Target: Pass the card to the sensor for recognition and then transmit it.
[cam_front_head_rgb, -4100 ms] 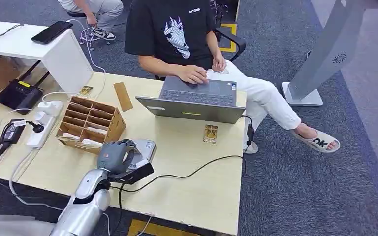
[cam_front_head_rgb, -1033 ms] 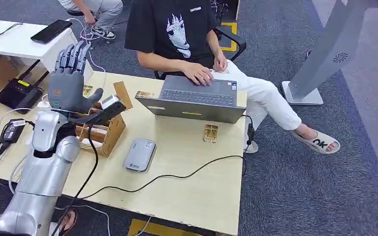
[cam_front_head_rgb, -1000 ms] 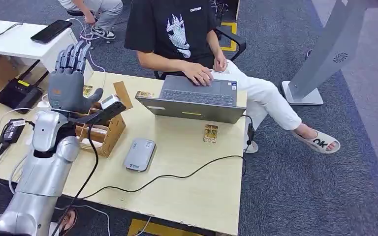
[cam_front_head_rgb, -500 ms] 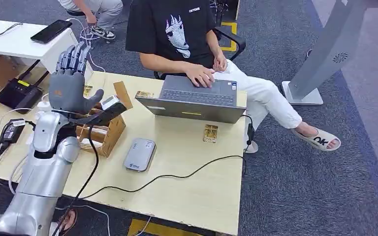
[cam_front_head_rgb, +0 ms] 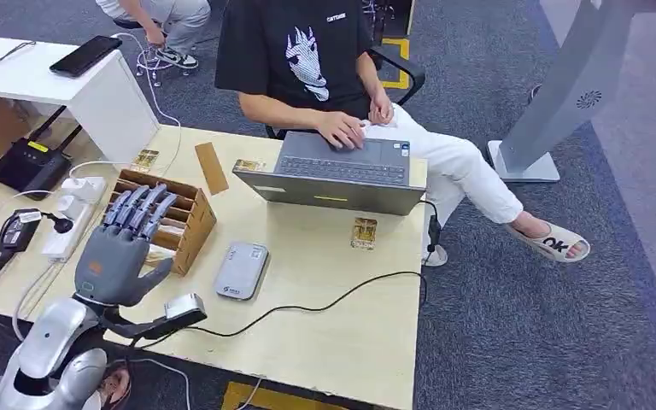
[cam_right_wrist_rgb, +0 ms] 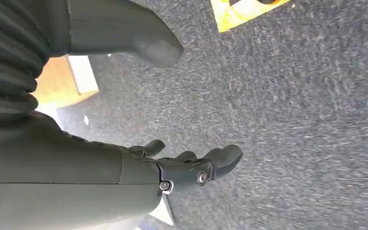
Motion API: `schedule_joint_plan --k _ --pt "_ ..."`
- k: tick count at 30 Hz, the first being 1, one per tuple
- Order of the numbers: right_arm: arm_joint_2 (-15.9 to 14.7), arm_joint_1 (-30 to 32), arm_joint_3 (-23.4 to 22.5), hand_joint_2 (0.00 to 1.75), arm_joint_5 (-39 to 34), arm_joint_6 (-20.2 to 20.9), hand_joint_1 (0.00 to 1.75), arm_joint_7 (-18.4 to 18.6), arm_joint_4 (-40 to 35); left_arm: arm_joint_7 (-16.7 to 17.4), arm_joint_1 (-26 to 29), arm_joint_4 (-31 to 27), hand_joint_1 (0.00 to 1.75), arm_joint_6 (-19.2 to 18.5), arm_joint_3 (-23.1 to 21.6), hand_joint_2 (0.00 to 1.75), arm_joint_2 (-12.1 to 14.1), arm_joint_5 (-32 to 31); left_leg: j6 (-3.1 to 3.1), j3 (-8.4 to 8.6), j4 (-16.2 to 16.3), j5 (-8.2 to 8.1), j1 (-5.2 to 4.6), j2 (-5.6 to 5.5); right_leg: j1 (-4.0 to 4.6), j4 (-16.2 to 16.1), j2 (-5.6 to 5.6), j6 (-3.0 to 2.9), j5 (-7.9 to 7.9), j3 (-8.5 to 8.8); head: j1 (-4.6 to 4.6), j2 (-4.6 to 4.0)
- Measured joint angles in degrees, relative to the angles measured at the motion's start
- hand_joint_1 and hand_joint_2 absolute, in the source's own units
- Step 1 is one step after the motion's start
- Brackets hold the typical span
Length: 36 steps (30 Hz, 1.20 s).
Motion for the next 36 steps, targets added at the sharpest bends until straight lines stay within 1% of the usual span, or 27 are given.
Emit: schedule_joint_plan --k 17,18,20,21,22,25,34,35,36 --pt "0.15 -0.04 -0.83 1.75 0.00 0.00 0.00 0.00 -0.02 0.07 0.70 -1.42 0.00 -0.22 0.00 1.75 0.24 -0.35 0.01 0.01 0.01 0.01 0.00 0.00 0.00 0.00 -0.01 0.00 0.00 0.01 0.00 0.02" --pt "0.15 -0.04 -0.85 1.75 0.00 0.00 0.00 0.00 -0.02 0.63 0.70 -1.47 0.00 -0.61 0.00 1.75 0.42 -0.78 0.01 0.01 0.01 0.01 0.00 0.00 0.00 0.00 -0.01 0.00 0.00 0.01 0.00 0.00" --pt "0.15 -0.05 -0.92 1.75 -0.02 -0.02 0.00 0.15 -0.02 3.44 0.64 -1.44 0.00 -4.07 0.00 1.75 1.05 -1.93 0.01 0.01 0.01 0.01 0.00 0.00 0.00 0.00 0.00 0.00 0.00 0.01 0.00 0.02" --pt "0.17 -0.05 -1.05 1.75 -0.02 -0.04 0.00 0.26 -0.02 4.93 0.60 -1.32 0.00 -5.57 0.02 1.75 1.77 -1.86 0.01 0.01 0.01 0.01 0.01 0.01 0.01 0.00 0.01 0.00 0.01 0.00 0.00 0.00" --pt "0.24 -0.02 -1.22 1.75 0.00 -0.06 0.00 0.28 -0.02 5.49 0.38 -1.01 0.00 -6.25 0.15 1.75 2.47 -1.53 0.00 0.01 0.01 0.02 0.01 0.00 0.01 0.00 0.01 0.00 0.01 0.00 0.00 0.02" --pt "0.37 -0.04 -1.44 1.75 0.22 -0.11 0.00 0.33 -0.02 6.01 -0.24 0.50 0.00 -6.95 1.00 1.75 3.85 -0.63 -0.01 0.03 0.01 0.03 0.01 0.00 0.01 0.01 -0.01 0.00 0.01 0.00 -0.02 0.00" --pt "0.39 -0.04 -1.49 1.75 0.24 -0.11 0.00 0.33 -0.02 6.03 -0.32 0.70 0.00 -7.06 1.12 1.75 3.96 -0.61 -0.01 0.02 0.01 0.03 0.01 0.00 0.01 0.01 0.00 0.00 0.01 0.00 -0.02 0.00" --pt "0.46 -0.04 -1.88 1.75 0.57 -0.15 0.00 0.37 -0.02 6.71 -0.83 2.34 0.00 -8.64 1.77 1.75 4.79 0.05 -0.01 0.02 0.01 0.03 0.01 0.00 0.02 0.02 0.00 0.00 0.01 0.00 0.00 0.02" --pt "0.46 -0.03 -1.99 1.75 0.74 -0.20 0.00 0.46 -0.02 7.08 -0.90 3.13 0.00 -9.27 2.14 1.75 5.25 0.44 -0.01 0.03 0.01 0.03 0.01 0.01 0.02 0.02 0.01 -0.01 0.01 0.00 0.00 0.00"
